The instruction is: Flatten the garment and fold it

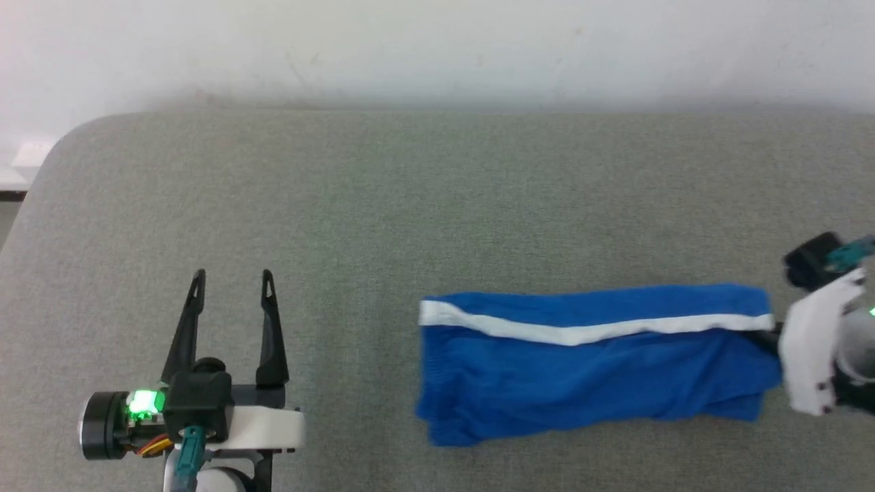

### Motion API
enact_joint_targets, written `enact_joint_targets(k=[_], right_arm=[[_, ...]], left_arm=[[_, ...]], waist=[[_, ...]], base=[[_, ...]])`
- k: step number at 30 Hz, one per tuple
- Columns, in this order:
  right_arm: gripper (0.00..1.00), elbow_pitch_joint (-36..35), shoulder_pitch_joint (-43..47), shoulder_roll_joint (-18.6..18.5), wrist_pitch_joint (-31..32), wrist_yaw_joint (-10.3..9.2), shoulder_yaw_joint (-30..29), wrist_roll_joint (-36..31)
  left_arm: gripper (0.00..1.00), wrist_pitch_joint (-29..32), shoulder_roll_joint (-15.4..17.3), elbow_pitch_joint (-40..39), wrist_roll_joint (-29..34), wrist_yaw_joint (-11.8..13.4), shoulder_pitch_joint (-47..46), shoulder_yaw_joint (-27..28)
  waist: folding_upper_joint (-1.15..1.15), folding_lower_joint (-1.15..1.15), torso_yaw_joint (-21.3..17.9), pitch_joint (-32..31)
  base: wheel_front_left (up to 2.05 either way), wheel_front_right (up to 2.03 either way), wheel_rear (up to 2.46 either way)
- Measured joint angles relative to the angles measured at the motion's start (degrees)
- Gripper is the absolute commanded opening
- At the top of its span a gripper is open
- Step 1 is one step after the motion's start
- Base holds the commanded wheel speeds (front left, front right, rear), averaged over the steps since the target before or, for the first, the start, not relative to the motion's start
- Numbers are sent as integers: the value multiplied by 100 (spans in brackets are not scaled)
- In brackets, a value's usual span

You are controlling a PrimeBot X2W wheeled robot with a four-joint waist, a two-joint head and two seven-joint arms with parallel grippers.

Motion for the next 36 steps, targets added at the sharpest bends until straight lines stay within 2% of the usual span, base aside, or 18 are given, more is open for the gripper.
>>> enact_joint_targets(k=[5,9,13,16,21,26,31,36], right_arm=[[0,-43,115,-692,123,-1,-252,143],[0,-259,341,-1062,122,-1,-391,211],[0,-953,493,-1249,123,-2,-393,159],[0,-1700,495,-1251,233,-2,-427,129],[0,-2800,277,-958,683,-2,-323,-1],[0,-3018,-264,-247,1146,-2,64,-330],[0,-2193,-744,564,1341,-2,524,-515],[0,-949,-940,1115,1303,-1,967,-633]], left_arm=[[100,0,-34,96,73,-75,14,-11],[100,1,-51,123,73,-122,33,-12],[100,0,-89,124,73,-130,118,10],[100,0,-111,113,73,-137,119,27],[100,0,-149,102,89,-176,118,15],[100,0,-242,115,119,-177,75,-45],[100,0,-380,143,148,-177,-177,-142],[100,0,-493,177,148,-175,-370,-192]], waist=[[0,0,-77,-101],[0,0,-90,-158],[0,0,-61,-212],[0,-1,-23,-219],[0,0,46,-140],[0,0,151,16],[0,0,286,236],[0,1,428,485]], base=[[0,0,0],[0,0,0],[0,0,0],[0,0,0],[0,0,0],[0,0,0],[0,0,0],[0,0,0]])
